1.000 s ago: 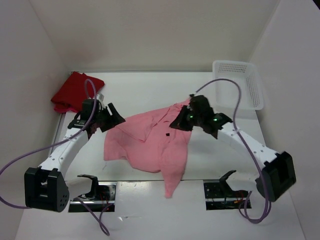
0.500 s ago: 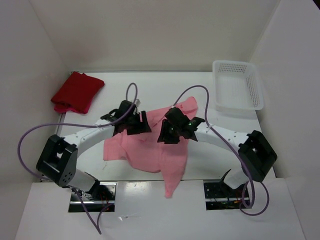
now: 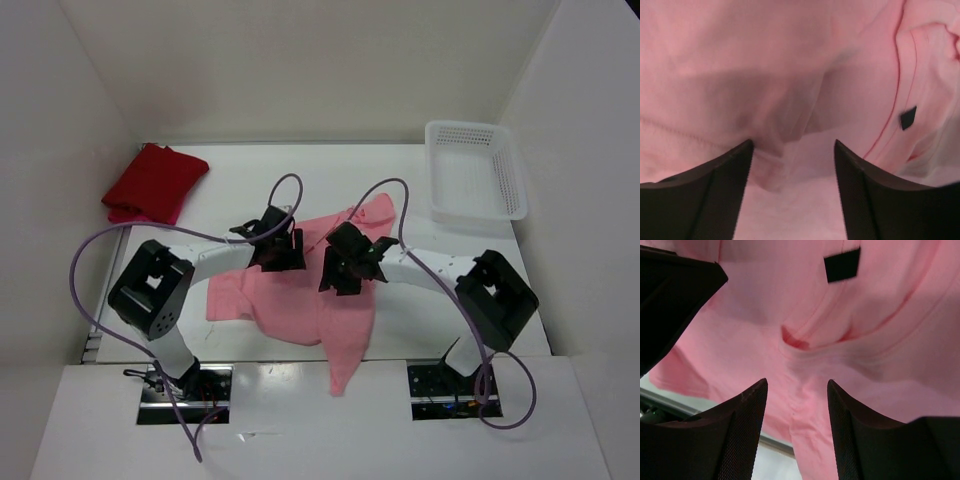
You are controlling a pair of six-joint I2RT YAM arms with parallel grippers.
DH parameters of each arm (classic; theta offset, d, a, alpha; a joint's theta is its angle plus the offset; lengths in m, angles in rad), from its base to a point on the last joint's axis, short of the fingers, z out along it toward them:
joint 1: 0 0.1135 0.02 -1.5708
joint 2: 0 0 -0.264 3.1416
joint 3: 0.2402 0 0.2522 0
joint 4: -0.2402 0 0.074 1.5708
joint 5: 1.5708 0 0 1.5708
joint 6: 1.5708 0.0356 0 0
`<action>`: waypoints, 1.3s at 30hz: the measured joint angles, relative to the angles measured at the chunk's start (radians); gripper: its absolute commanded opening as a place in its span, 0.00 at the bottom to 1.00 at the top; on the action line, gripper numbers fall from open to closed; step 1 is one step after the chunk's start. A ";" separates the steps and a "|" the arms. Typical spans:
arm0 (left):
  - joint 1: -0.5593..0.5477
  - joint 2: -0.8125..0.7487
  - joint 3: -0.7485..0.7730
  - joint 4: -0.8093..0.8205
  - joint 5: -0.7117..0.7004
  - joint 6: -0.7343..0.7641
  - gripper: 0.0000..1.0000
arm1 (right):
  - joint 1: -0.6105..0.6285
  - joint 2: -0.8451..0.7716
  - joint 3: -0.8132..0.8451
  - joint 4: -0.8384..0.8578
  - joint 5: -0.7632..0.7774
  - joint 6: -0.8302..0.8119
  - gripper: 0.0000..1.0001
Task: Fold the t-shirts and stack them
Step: Flatten out the tshirt
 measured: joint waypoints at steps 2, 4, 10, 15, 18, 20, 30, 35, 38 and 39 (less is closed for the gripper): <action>0.008 0.034 0.024 0.007 -0.002 0.003 0.59 | 0.000 0.046 0.030 0.003 0.004 -0.007 0.57; 0.033 0.056 0.043 0.019 -0.002 0.004 0.40 | 0.000 0.100 0.064 0.008 0.005 -0.013 0.57; 0.157 0.122 0.098 0.045 0.008 0.003 0.21 | 0.000 0.207 0.150 0.013 0.015 -0.050 0.27; 0.249 0.190 0.183 0.052 0.007 0.008 0.19 | 0.000 0.274 0.232 0.010 0.040 -0.069 0.03; 0.307 0.227 0.235 0.049 0.010 0.010 0.19 | -0.009 0.277 0.270 0.001 0.055 -0.084 0.01; 0.344 0.248 0.272 0.050 0.009 0.011 0.19 | -0.022 0.277 0.293 0.002 0.056 -0.090 0.01; 0.446 0.271 0.392 0.044 0.011 0.029 0.19 | -0.160 -0.019 0.116 -0.024 0.057 -0.080 0.01; 0.473 0.272 0.416 0.045 0.022 0.028 0.22 | -0.325 -0.356 -0.123 -0.075 0.037 -0.007 0.07; 0.480 0.246 0.398 0.054 0.035 0.030 0.34 | -0.382 -0.500 -0.220 -0.141 0.033 0.055 0.26; 0.478 0.223 0.374 0.056 0.031 0.033 0.36 | -0.383 -0.534 -0.238 -0.161 0.027 0.074 0.29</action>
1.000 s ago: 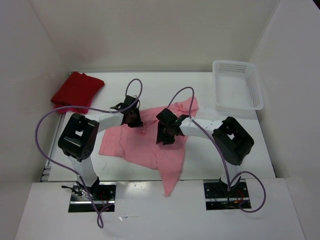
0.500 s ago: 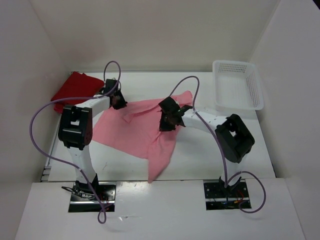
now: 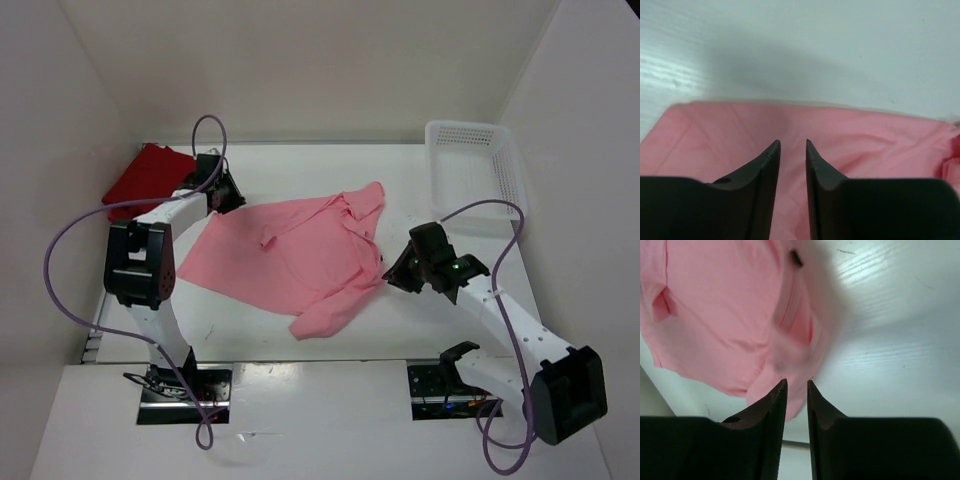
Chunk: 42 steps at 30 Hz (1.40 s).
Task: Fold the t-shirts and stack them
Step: Flatten out the tshirt
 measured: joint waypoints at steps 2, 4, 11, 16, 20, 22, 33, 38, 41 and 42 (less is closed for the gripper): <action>-0.019 -0.074 -0.070 -0.004 -0.015 0.004 0.39 | -0.003 -0.044 -0.011 -0.035 -0.011 0.025 0.34; -0.063 -0.162 -0.159 0.007 -0.040 0.008 0.41 | -0.005 -0.066 -0.010 -0.049 -0.011 0.040 0.35; -0.294 -0.352 -0.315 -0.009 -0.053 0.026 0.44 | -0.016 0.061 0.080 -0.042 -0.032 0.012 0.37; -0.398 -0.303 -0.311 0.003 0.045 0.021 0.45 | 0.023 0.294 0.162 0.019 -0.047 -0.032 0.41; -0.412 -0.171 -0.274 0.024 0.124 0.021 0.45 | 0.141 0.360 0.195 0.023 -0.053 -0.055 0.41; -0.414 -0.086 -0.235 0.026 0.156 0.020 0.45 | 0.206 0.382 0.211 0.030 -0.071 -0.058 0.43; -0.364 0.182 0.065 0.067 0.217 0.005 0.45 | 0.311 0.520 0.222 0.068 -0.094 -0.056 0.47; -0.245 0.233 0.133 0.078 0.218 -0.010 0.45 | 0.312 0.579 0.220 0.075 -0.058 -0.051 0.30; -0.170 0.236 0.138 0.079 0.217 -0.022 0.45 | 0.301 0.554 0.183 0.084 -0.033 -0.036 0.25; -0.150 0.236 0.138 0.079 0.217 -0.029 0.45 | 0.294 0.539 0.167 0.084 -0.024 -0.031 0.23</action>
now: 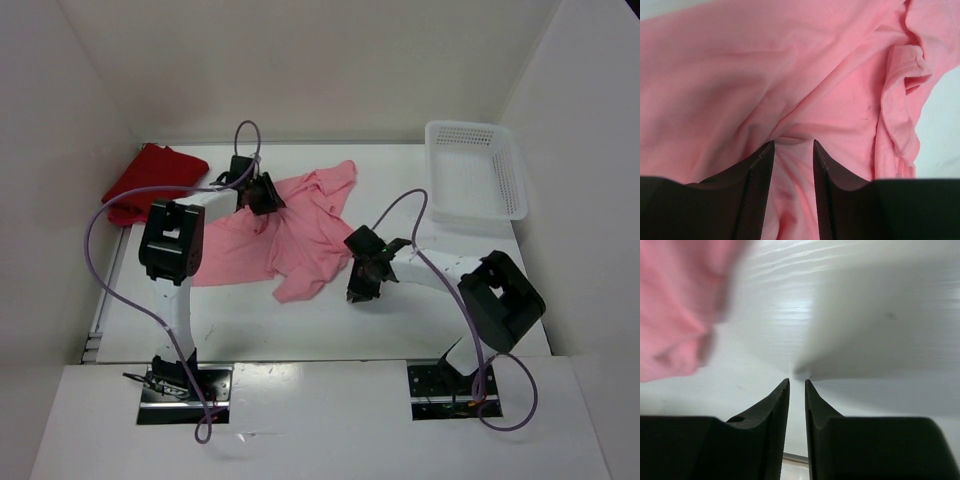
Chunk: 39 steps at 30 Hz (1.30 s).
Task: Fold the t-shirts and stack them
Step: Flatten out the tshirt
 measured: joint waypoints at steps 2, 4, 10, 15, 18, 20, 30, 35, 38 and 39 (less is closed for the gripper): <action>0.035 -0.011 -0.013 0.007 -0.001 -0.007 0.53 | -0.029 -0.026 -0.023 -0.010 0.014 0.007 0.22; 0.053 -0.053 -0.070 0.030 -0.008 -0.010 0.57 | -0.069 -0.049 -0.027 -0.021 0.038 0.007 0.22; -0.001 -0.270 -0.281 0.019 -0.015 -0.024 0.57 | -0.106 -0.135 0.053 -0.067 0.058 -0.042 0.19; -0.054 -0.418 -0.345 0.023 -0.011 -0.021 0.57 | -0.018 -0.029 0.263 -0.028 0.026 -0.080 0.04; -0.044 -0.460 -0.366 0.022 -0.033 0.000 0.58 | 0.074 0.081 0.354 0.031 0.001 -0.096 0.11; -0.019 -0.469 -0.391 0.018 -0.037 0.006 0.58 | 0.136 0.140 0.381 0.065 -0.015 -0.101 0.25; 0.305 -0.486 -0.485 -0.018 0.025 -0.063 0.58 | 0.275 0.400 0.549 0.103 -0.032 -0.145 0.49; 0.273 -0.536 -0.525 -0.017 0.061 -0.077 0.58 | 0.280 0.470 0.615 0.082 0.030 -0.164 0.50; 0.269 -0.557 -0.546 -0.020 0.069 -0.077 0.58 | 0.280 0.509 0.635 0.070 0.053 -0.169 0.49; 0.269 -0.558 -0.549 -0.020 0.070 -0.077 0.58 | 0.280 0.510 0.645 0.066 0.062 -0.173 0.49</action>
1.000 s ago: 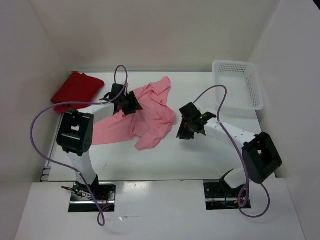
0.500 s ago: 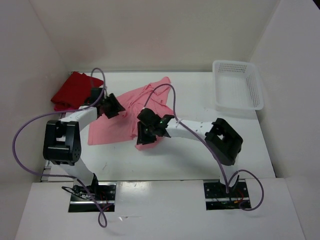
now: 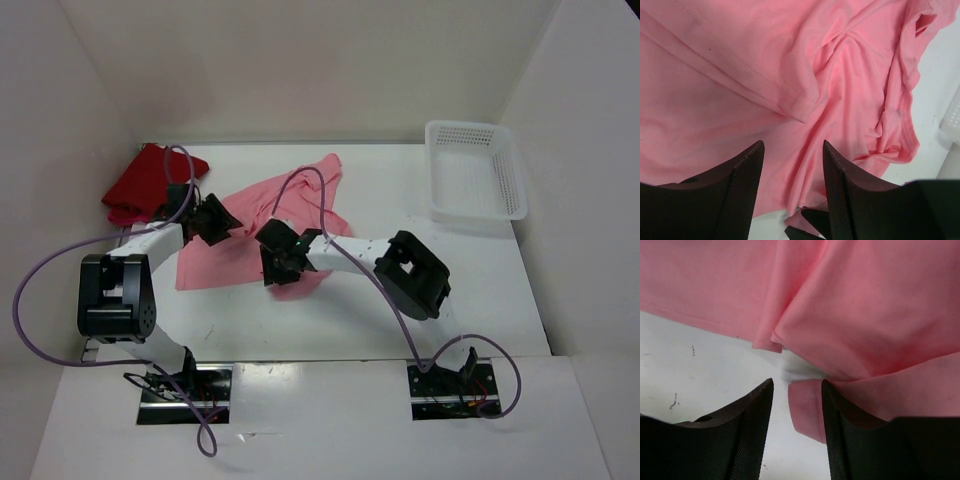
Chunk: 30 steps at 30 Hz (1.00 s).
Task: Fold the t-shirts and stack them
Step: Flatten out the tshirt
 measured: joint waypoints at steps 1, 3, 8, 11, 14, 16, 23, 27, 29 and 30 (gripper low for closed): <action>0.000 0.000 -0.002 -0.001 0.000 0.000 0.58 | 0.002 0.002 0.005 -0.002 0.009 -0.003 0.47; 0.000 0.000 -0.006 -0.001 0.000 0.000 0.58 | 0.008 0.006 0.006 -0.012 0.026 -0.005 0.47; 0.000 0.000 -0.032 0.003 -0.013 0.000 0.58 | 0.039 0.008 0.010 -0.038 0.072 -0.013 0.28; 0.000 0.013 -0.048 0.007 -0.021 -0.005 0.58 | 0.054 0.013 0.022 -0.067 0.105 -0.016 0.13; 0.000 0.050 -0.053 0.015 -0.018 -0.014 0.57 | 0.067 0.029 0.050 -0.101 0.141 -0.019 0.05; 0.000 0.069 -0.054 0.019 -0.018 -0.026 0.57 | 0.072 0.038 0.065 -0.118 0.156 -0.019 0.00; 0.000 0.070 -0.056 0.023 -0.020 -0.030 0.57 | 0.083 0.034 0.071 -0.124 0.175 0.012 0.51; 0.000 0.045 -0.059 0.024 -0.018 -0.030 0.57 | 0.090 0.002 0.037 -0.139 0.177 0.006 0.52; 0.000 0.036 -0.059 0.027 -0.013 -0.030 0.57 | 0.092 -0.003 0.028 -0.144 0.177 0.006 0.54; 0.000 0.031 -0.059 0.027 -0.011 -0.030 0.57 | 0.093 -0.007 0.024 -0.145 0.177 0.006 0.54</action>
